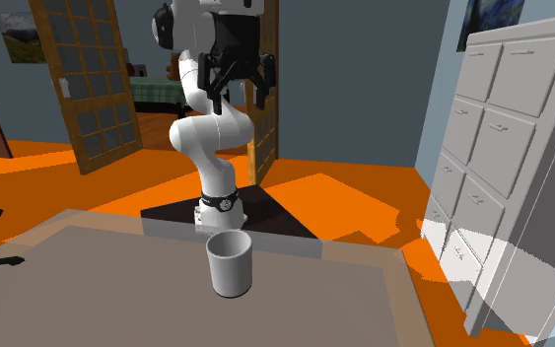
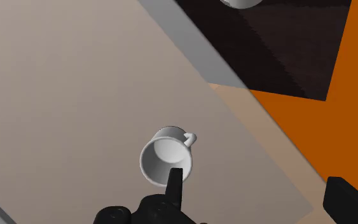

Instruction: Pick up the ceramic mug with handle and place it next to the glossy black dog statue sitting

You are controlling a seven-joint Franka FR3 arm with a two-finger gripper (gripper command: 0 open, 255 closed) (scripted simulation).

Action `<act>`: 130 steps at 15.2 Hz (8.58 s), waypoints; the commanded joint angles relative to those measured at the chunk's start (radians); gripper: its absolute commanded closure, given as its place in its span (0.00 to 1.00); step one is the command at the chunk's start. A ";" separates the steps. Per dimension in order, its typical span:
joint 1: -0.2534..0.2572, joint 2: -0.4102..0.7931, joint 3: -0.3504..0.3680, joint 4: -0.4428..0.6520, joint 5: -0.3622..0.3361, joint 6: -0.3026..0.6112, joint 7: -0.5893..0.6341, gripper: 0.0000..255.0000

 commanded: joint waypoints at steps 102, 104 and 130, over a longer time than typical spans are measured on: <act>-0.062 0.189 -0.253 0.153 -0.026 0.147 -0.227 1.00; -0.081 0.154 -0.280 0.135 -0.049 0.132 -0.264 1.00; -0.222 0.052 -0.768 0.295 -0.356 -0.025 -0.855 1.00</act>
